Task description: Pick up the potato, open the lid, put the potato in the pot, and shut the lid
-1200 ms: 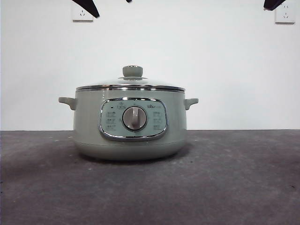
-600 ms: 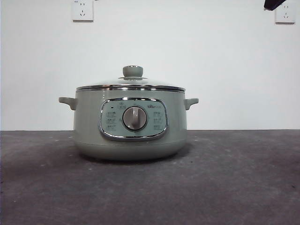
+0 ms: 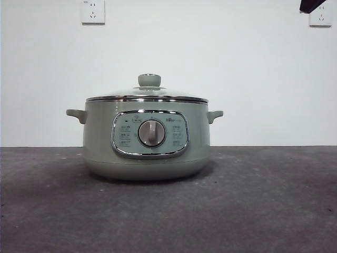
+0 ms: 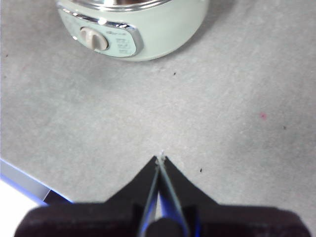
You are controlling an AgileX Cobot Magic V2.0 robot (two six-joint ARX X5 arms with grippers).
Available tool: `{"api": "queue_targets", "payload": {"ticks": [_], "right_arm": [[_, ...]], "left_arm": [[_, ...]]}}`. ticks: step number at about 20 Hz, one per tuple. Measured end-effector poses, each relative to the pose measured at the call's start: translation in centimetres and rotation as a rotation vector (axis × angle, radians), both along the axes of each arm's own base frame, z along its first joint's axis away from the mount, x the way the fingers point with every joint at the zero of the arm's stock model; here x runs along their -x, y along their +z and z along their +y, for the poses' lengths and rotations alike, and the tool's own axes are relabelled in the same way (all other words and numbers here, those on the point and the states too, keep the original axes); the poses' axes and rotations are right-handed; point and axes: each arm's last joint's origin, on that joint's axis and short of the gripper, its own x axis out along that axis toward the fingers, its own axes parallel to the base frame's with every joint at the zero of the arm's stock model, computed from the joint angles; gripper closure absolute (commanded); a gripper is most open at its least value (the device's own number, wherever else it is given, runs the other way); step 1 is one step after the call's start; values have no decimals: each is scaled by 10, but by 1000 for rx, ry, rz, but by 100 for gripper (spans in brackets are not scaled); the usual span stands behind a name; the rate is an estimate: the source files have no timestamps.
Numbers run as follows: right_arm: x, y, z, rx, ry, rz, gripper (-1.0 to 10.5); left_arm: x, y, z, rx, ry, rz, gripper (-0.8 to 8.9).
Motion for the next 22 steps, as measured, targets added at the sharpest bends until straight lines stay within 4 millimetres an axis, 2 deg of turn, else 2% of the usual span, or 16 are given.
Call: {"api": "queue_targets", "payload": {"ticks": [3,5,6,8,12,14,16,18,22], "right_arm": [[0,0,0,0,0,0,945],[0,0,0,0,0,0,945],[0,0,0,0,0,0,945],[0,0,0,0,0,0,945],[0,0,0,0,0,0,945],[0,0,0,0,0,0,945],[0,0,0,0,0,0,945],[0,0,0,0,0,0,945],[0,0,0,1,0,1,945]], "left_arm": [[7,-6,24,-16,69,-18,816],[23,-26,49,-17,143,-37,816],[30,-40,60,13,182,-100,816],[41,-76,75,101,240,-290,816],[68,-173,98,256,378,-698,816],[81,-215,103,311,420,-795,816],[90,-247,107,353,469,-813,816],[95,-261,109,373,495,-804,816],[103,-263,111,347,563,-820,816]]}}
